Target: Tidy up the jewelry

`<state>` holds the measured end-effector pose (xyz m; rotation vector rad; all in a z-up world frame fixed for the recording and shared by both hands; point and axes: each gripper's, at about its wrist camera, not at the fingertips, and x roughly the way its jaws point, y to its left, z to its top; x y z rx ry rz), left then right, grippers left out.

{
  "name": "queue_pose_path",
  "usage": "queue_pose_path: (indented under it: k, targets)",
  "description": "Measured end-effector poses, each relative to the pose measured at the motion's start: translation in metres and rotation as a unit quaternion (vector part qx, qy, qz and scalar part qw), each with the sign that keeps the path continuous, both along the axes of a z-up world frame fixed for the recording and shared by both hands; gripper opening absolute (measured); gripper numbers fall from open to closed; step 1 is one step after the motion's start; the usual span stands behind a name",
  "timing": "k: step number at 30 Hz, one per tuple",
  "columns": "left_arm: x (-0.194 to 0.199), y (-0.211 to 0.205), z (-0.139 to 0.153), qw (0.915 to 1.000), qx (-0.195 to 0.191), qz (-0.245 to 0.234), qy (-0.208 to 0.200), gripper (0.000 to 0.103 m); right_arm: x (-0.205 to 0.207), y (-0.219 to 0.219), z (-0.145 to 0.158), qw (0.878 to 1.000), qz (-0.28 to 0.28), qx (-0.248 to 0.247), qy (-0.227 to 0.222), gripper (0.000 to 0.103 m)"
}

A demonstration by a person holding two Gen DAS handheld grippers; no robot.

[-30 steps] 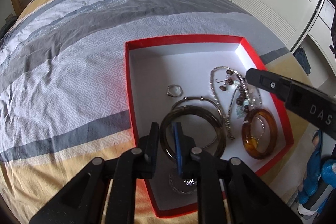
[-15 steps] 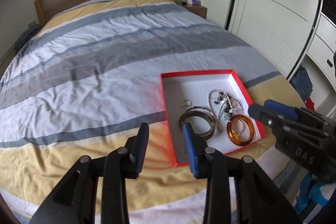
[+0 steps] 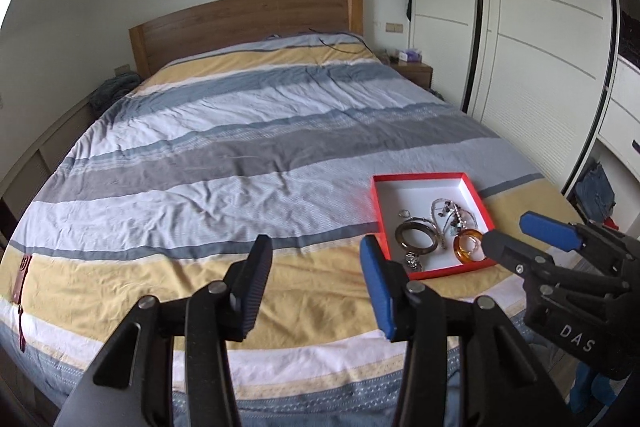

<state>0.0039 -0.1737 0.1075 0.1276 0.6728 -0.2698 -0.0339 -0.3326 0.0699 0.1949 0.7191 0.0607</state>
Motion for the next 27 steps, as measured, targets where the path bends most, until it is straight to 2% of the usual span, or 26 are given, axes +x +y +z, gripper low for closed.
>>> queue_pose_path:
  k: [4, 10, 14, 19, 27]
  targets:
    - [-0.024, 0.023, 0.015, 0.9997, -0.006, 0.015, -0.021, 0.044, -0.023, 0.019, 0.017, 1.0, 0.006, -0.015, -0.016, 0.058]
    - [-0.061, 0.055, 0.032, 0.9984, -0.013, 0.026, -0.049, 0.044, -0.055, 0.045, 0.036, 0.999, 0.004, -0.027, -0.035, 0.06]
    - [-0.081, 0.076, 0.039, 0.9967, -0.022, 0.039, -0.068, 0.055, -0.076, 0.062, 0.047, 0.998, 0.002, -0.035, -0.049, 0.068]
    - [-0.105, 0.102, 0.046, 0.9942, -0.037, 0.054, -0.085, 0.056, -0.097, 0.079, 0.058, 0.997, 0.001, -0.053, -0.065, 0.075]
    - [-0.131, 0.121, 0.06, 0.9906, -0.053, 0.061, -0.111, 0.057, -0.122, 0.097, 0.07, 0.994, 0.008, -0.073, -0.082, 0.077]
